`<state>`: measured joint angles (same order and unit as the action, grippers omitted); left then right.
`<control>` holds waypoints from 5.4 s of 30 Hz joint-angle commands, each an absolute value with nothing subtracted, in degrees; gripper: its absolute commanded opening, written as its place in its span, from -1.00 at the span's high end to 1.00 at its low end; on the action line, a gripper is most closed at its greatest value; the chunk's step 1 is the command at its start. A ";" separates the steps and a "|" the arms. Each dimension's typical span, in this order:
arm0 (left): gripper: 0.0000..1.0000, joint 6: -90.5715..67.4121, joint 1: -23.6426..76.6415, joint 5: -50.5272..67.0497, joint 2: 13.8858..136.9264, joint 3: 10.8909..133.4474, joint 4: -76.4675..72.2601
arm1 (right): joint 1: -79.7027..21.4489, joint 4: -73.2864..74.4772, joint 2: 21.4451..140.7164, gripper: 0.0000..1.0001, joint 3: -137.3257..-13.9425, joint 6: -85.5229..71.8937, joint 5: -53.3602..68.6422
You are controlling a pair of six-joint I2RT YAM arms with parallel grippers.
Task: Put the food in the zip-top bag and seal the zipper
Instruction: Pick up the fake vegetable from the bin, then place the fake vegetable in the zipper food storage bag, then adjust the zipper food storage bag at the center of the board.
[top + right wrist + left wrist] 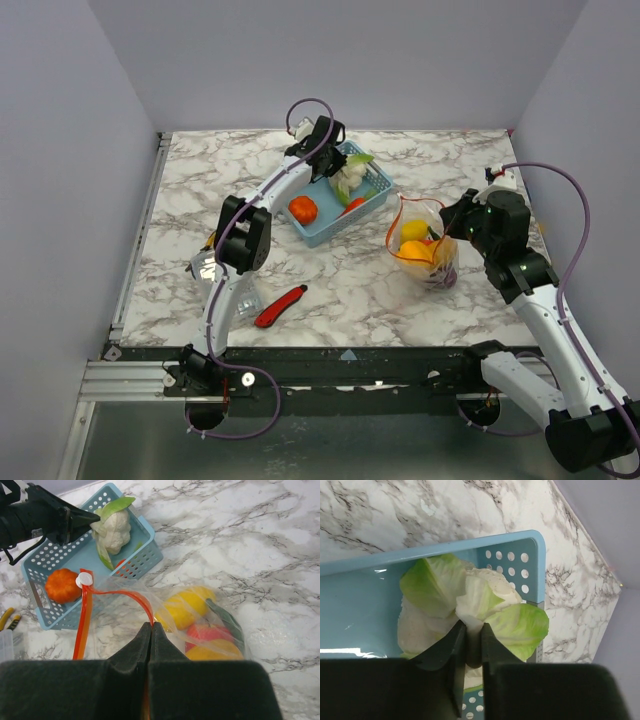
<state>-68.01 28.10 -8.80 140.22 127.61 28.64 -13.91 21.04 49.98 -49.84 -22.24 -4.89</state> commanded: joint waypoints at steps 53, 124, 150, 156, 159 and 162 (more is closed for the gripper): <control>1.00 -35.42 51.03 20.13 96.49 104.59 30.36 | -13.98 19.13 48.00 0.99 -50.49 -24.70 5.39; 0.38 -56.34 47.75 31.54 94.91 62.11 -26.08 | -14.05 -9.58 52.07 0.99 -38.35 -63.31 30.74; 0.17 -41.66 32.61 32.61 72.93 54.63 -1.34 | -13.89 -9.00 53.00 0.99 -37.47 -53.45 34.42; 0.35 -45.80 32.39 29.80 77.96 51.77 -2.87 | -13.91 -8.98 52.46 0.99 -36.70 -53.39 34.48; 0.28 -49.25 32.48 31.18 81.57 50.54 -6.36 | -13.97 -8.75 52.19 0.99 -36.70 -53.35 34.46; 0.33 -53.96 32.84 33.22 84.49 47.97 -13.07 | -13.94 -8.67 52.09 0.99 -36.66 -53.45 34.02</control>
<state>-47.37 32.62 32.34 81.43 50.52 -4.73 -13.82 -7.33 53.01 -36.99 -54.02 33.19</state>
